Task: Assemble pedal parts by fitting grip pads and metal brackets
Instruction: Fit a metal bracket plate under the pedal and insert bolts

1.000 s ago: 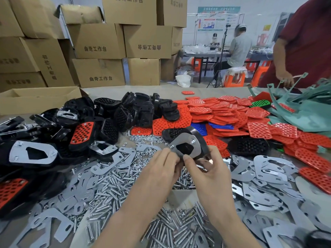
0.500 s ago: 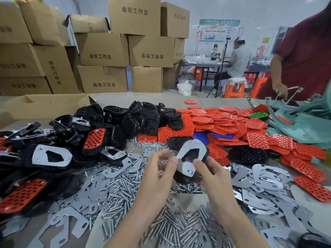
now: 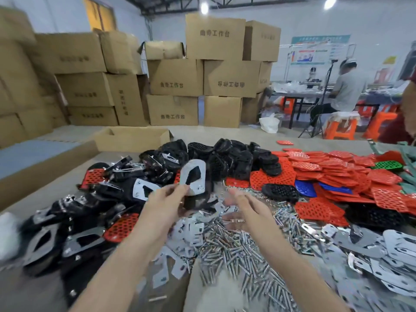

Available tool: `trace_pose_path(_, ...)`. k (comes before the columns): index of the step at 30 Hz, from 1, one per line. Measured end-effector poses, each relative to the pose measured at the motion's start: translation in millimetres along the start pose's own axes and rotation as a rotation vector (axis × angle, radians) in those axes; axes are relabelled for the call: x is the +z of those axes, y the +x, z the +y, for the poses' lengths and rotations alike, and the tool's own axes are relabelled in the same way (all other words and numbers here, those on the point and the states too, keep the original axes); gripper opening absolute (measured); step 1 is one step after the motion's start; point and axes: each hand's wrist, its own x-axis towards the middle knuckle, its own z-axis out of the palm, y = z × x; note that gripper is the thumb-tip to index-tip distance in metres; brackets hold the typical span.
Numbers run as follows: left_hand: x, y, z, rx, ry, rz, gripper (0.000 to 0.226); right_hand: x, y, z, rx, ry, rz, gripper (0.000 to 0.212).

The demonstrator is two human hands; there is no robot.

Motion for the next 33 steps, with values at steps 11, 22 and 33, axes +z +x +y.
trace_pose_path(11, -89.0, 131.9, 53.2, -0.085, -0.063, 0.322, 0.015, 3.5, 0.5, -4.4, 0.002, 0.001, 0.027, 0.02)
trace_pose_path(22, -94.5, 141.1, 52.8, -0.037, 0.636, 0.484, 0.031, -24.4, 8.8, -0.5, -0.002, -0.047, 0.07, 0.02)
trace_pose_path(33, 34.2, 131.9, 23.5, 0.524, 1.267, 0.05, 0.031, -53.3, 22.5, 1.2, -0.001, -0.029, 0.11, 0.022)
